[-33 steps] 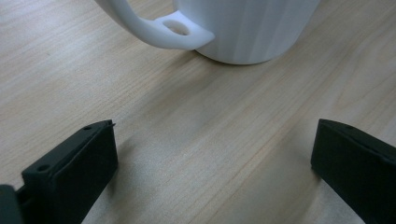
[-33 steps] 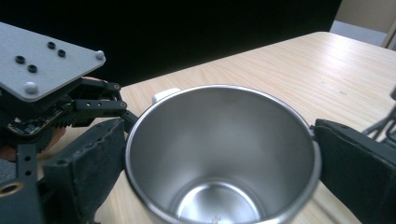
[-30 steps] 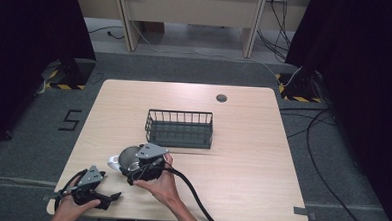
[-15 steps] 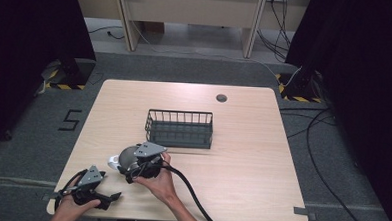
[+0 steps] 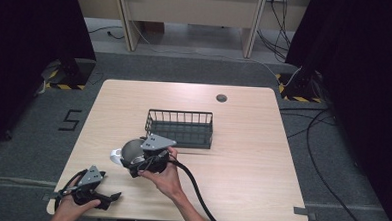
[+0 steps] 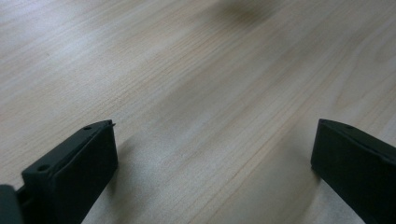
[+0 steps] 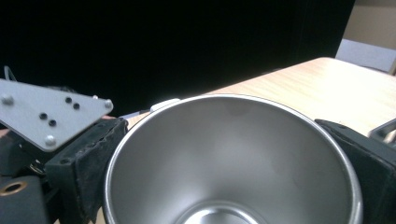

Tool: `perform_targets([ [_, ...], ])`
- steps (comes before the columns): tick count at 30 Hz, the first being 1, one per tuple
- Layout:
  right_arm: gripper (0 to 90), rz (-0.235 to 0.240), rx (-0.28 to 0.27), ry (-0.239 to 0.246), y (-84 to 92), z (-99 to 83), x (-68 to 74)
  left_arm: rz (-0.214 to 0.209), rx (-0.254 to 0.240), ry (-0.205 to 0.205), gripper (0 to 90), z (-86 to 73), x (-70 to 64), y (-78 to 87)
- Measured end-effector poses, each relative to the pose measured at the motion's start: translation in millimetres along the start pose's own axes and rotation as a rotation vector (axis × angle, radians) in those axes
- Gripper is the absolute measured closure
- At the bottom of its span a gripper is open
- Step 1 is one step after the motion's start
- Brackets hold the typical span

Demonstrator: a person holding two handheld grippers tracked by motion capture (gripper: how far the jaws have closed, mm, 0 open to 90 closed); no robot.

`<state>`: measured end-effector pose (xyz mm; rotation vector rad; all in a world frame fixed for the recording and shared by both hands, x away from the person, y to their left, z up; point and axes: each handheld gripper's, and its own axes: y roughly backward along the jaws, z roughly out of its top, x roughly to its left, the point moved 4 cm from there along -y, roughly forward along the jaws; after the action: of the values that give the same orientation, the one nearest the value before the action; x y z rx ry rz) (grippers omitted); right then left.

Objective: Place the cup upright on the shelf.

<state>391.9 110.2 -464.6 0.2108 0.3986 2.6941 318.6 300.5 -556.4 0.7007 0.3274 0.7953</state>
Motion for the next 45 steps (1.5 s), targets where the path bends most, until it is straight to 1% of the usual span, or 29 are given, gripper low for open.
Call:
perform_targets([
  [4,6.2,-0.004,0.000,0.008,7.6,6.0,-2.5,0.000,0.000,0.001,0.0,0.0,-0.1,0.0],
  [7,6.2,-0.015,0.010,0.020,11.9,8.4,-4.7,0.001,0.000,0.000,0.0,0.0,0.0,0.0],
  [15,6.2,-0.023,0.004,0.007,23.2,15.3,-10.8,0.000,0.000,0.000,0.0,0.0,0.0,0.0],
  [17,6.2,-0.029,0.003,0.013,26.7,17.9,-13.2,0.000,0.000,0.000,0.0,0.0,0.0,0.0],
  [25,6.2,-0.051,-0.010,0.022,45.8,34.8,-22.8,0.000,-0.003,0.003,0.0,0.1,-0.2,-0.2],
  [26,6.3,-0.054,-0.008,0.014,48.4,36.8,-23.6,0.000,-0.001,0.001,0.0,0.0,-0.1,-0.1],
  [31,6.3,-0.067,-0.018,0.013,59.7,46.3,-30.6,0.000,-0.001,0.001,0.0,0.0,-0.1,-0.1],
  [35,6.3,-0.076,-0.023,0.003,67.6,52.5,-36.5,-0.001,0.000,0.001,0.0,0.0,-0.1,0.0],
  [41,6.3,-0.101,-0.022,0.003,78.3,61.7,-47.8,0.000,-0.001,0.001,0.0,0.0,-0.1,-0.1],
  [43,6.3,-0.109,-0.031,-0.005,84.6,68.6,-54.7,0.000,-0.001,0.001,0.0,0.0,-0.1,-0.1],
  [45,6.3,-0.109,-0.031,-0.004,85.6,69.8,-56.0,-0.001,0.000,0.001,0.0,0.0,-0.1,0.0],
])
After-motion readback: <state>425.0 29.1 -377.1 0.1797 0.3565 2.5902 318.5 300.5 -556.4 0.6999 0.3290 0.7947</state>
